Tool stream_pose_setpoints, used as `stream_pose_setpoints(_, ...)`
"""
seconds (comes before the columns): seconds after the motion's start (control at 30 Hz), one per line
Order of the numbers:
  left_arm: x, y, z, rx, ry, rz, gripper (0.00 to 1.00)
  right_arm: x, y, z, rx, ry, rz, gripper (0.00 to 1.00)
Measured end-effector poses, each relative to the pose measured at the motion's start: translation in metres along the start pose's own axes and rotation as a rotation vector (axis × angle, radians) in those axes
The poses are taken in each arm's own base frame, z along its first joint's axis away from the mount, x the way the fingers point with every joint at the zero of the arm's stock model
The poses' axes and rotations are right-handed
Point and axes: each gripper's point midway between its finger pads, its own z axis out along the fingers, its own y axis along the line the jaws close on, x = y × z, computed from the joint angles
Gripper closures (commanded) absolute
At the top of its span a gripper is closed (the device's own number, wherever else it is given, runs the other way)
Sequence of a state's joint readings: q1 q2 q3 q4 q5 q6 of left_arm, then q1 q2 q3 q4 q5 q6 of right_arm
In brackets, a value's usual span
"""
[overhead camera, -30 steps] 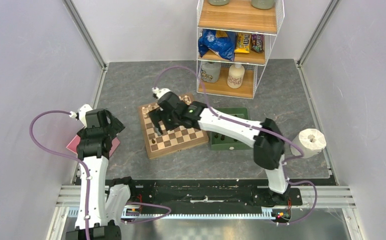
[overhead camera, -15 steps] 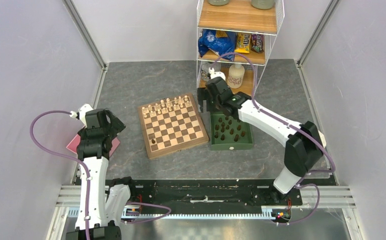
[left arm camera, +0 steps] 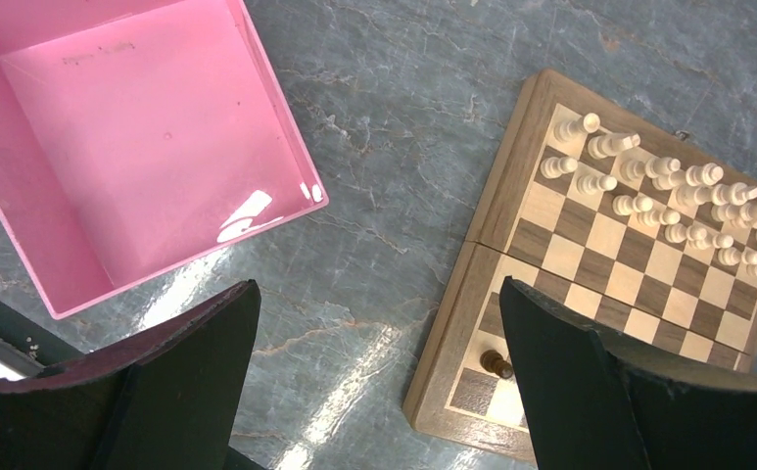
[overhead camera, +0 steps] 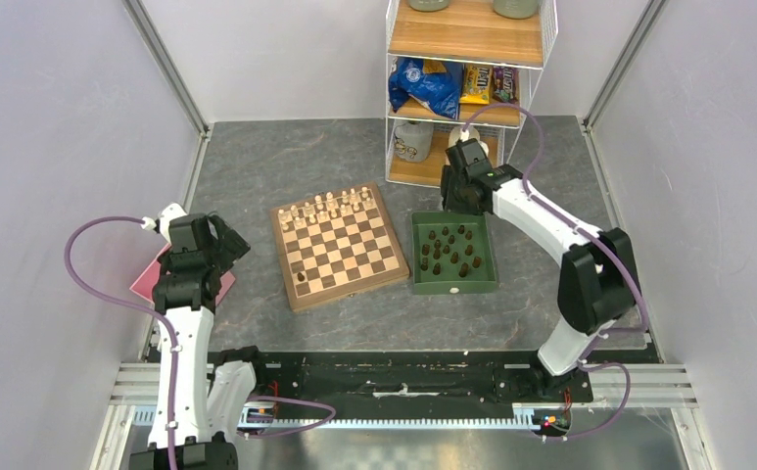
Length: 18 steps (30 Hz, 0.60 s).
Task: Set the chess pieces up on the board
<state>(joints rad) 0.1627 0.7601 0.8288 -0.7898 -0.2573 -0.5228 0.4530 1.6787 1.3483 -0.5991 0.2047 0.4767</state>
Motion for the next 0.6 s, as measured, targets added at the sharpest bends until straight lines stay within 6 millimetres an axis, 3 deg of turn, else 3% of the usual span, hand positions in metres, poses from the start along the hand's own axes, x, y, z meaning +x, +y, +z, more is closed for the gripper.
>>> stream_pose_setpoints(0.1,0.005,-0.002,0.002,0.014,0.013,0.001,0.01,0.017,-0.002,0.017,0.008,0.071,-0.012,0.56)
stream_pose_setpoints(0.27,0.006,-0.004,0.002,0.027,0.017,0.0,0.01,0.042,0.005,0.036,-0.015,0.169,-0.034,0.57)
stream_pose_setpoints(0.6,0.006,-0.009,0.003,0.052,0.02,-0.004,0.01,0.047,0.036,0.049,-0.064,0.201,-0.073,0.58)
